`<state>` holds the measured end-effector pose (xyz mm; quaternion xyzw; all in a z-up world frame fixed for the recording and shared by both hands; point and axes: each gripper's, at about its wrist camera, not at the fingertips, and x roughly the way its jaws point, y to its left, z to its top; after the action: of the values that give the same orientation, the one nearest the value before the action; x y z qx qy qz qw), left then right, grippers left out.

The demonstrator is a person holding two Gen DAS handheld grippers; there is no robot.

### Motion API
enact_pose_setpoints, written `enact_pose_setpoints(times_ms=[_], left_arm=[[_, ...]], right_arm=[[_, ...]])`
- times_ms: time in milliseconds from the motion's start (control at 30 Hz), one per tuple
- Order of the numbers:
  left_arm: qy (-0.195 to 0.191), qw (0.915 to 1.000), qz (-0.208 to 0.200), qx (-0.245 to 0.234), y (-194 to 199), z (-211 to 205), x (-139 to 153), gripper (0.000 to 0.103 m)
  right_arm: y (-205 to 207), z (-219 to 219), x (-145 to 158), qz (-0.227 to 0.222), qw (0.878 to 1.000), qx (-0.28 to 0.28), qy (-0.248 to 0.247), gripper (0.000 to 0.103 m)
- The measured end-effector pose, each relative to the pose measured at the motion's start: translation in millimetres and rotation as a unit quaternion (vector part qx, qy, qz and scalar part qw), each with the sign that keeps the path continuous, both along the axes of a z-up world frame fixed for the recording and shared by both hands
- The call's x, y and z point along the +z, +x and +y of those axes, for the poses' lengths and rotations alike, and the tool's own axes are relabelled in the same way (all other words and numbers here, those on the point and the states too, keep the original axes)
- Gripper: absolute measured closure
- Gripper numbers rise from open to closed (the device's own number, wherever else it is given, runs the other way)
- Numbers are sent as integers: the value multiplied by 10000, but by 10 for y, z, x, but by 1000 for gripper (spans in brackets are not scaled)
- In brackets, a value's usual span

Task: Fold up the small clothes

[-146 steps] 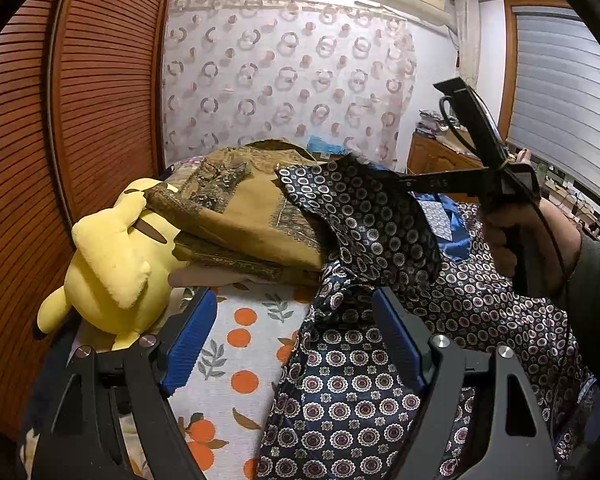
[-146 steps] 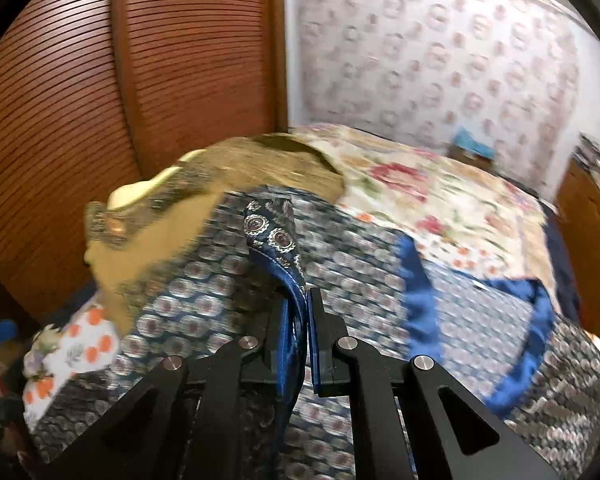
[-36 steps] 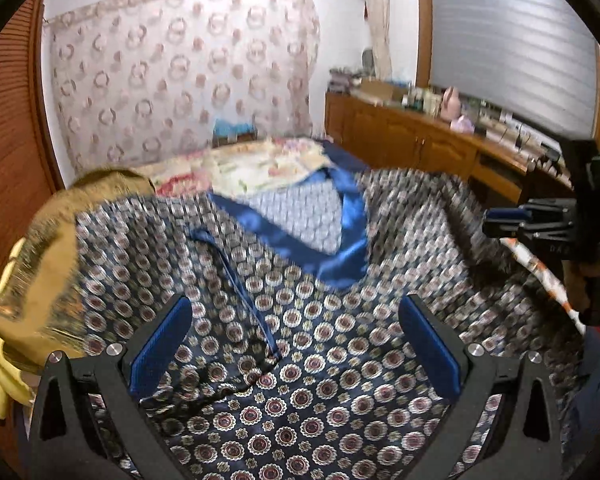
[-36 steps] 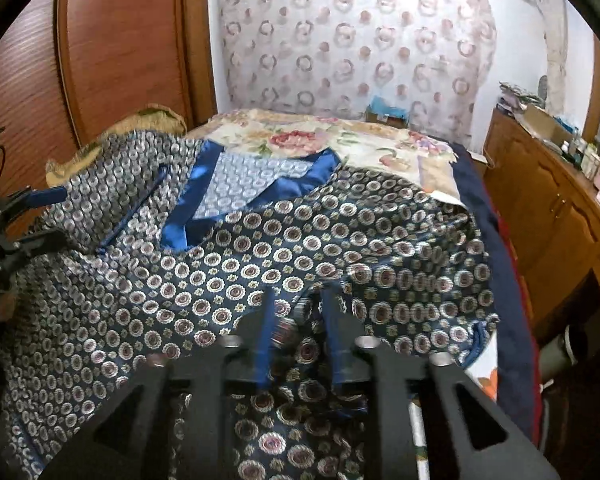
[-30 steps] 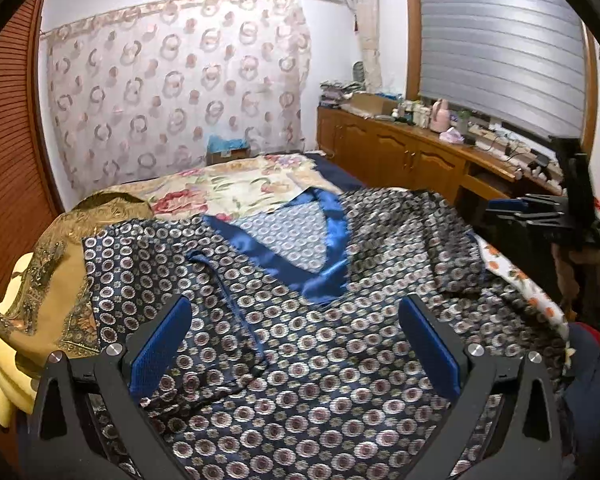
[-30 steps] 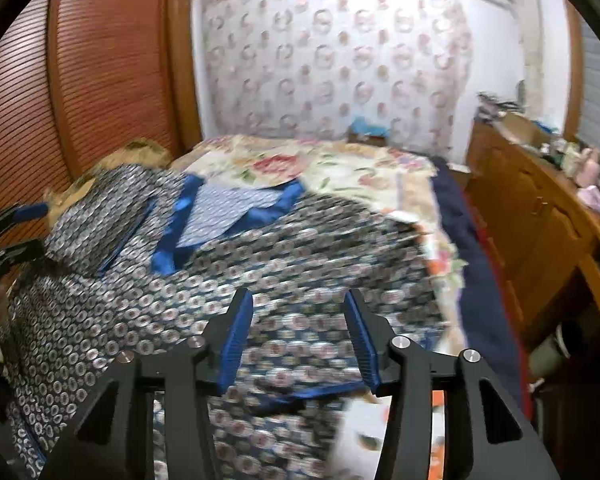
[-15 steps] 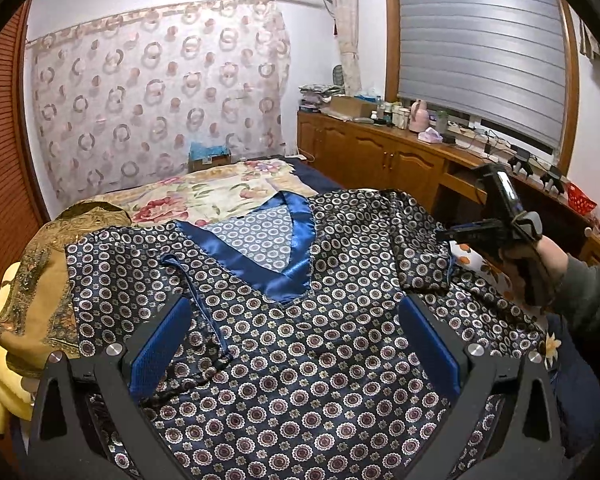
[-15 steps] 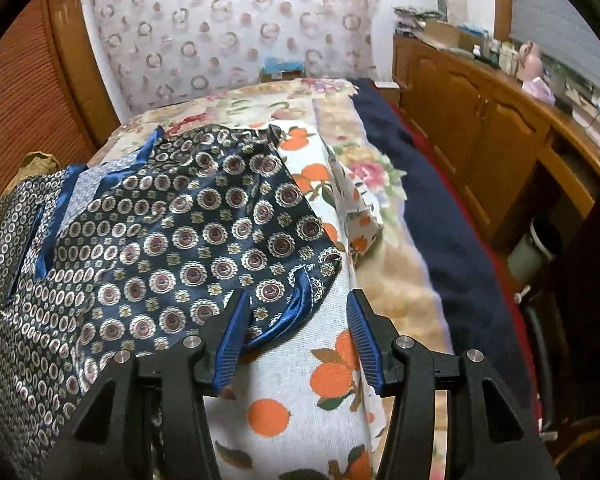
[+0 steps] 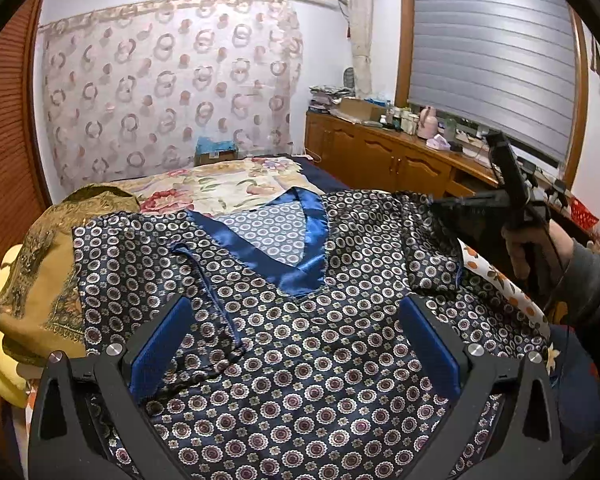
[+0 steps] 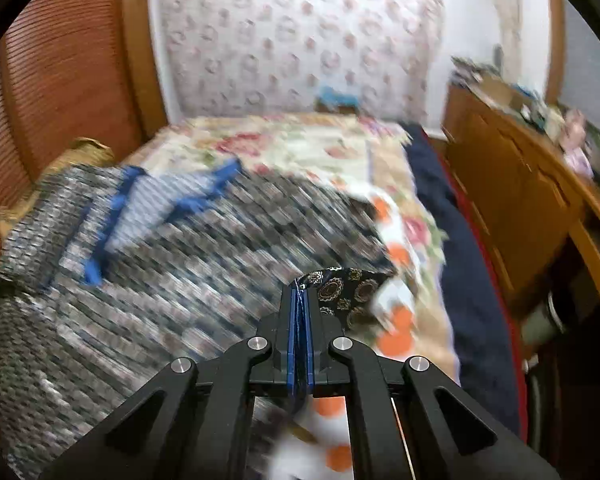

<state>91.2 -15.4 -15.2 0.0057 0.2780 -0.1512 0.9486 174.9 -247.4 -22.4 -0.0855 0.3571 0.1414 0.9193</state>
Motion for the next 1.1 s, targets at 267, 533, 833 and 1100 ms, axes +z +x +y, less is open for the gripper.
enact_pose_setpoints(times_ms=[267,533,833,1100], left_arm=[[-52,9998,18,207,15,147,-25,0],[152,9987,-69,485,27,310,-22,0],[164,9988,10,467,168,536,-20,0],[145,9981,216,557,501,848,-14,0]], right_arm=[[33,856,316,-289,9944,1011,-62,99],[210,1130,307,-316,9917,1223,-250,57],[345,864,18,-220,9968,574,-512,42],[851,568,-485,339,9978,-189,-534,42]])
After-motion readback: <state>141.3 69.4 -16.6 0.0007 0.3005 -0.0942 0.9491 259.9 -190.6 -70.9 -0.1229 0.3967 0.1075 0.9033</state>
